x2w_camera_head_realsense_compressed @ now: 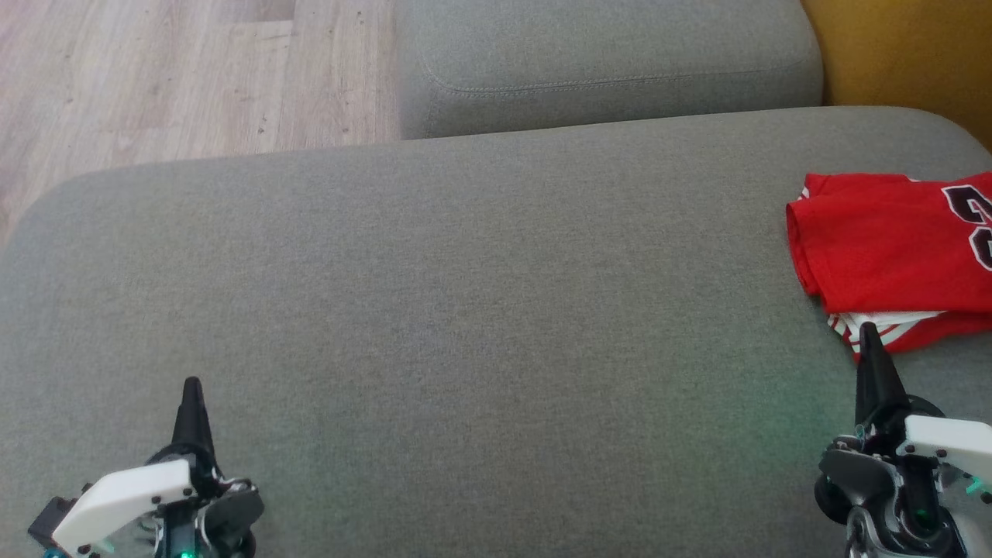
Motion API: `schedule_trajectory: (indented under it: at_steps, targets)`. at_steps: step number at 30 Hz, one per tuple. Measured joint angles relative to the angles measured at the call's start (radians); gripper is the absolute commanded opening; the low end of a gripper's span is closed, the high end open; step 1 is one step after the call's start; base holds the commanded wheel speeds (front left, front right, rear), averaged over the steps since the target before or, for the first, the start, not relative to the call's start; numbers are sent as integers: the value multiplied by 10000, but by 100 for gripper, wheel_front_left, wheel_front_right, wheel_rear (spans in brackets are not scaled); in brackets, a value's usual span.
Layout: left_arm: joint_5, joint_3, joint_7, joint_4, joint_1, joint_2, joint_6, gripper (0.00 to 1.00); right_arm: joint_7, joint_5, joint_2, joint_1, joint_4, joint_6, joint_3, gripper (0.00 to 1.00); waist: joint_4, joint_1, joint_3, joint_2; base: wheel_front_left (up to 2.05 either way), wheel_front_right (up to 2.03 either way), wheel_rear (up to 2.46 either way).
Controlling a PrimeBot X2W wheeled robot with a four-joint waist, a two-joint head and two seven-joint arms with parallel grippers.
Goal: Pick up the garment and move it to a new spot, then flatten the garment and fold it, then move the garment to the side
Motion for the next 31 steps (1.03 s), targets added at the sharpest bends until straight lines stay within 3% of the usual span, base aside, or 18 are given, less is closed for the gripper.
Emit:
schedule_trajectory:
  at_steps: [31]
  targets:
    - [-4,171,84,8,-9,-52,0,0,88,17,2,0,21,0,-84,0,1,0,-2,0,0,0,0]
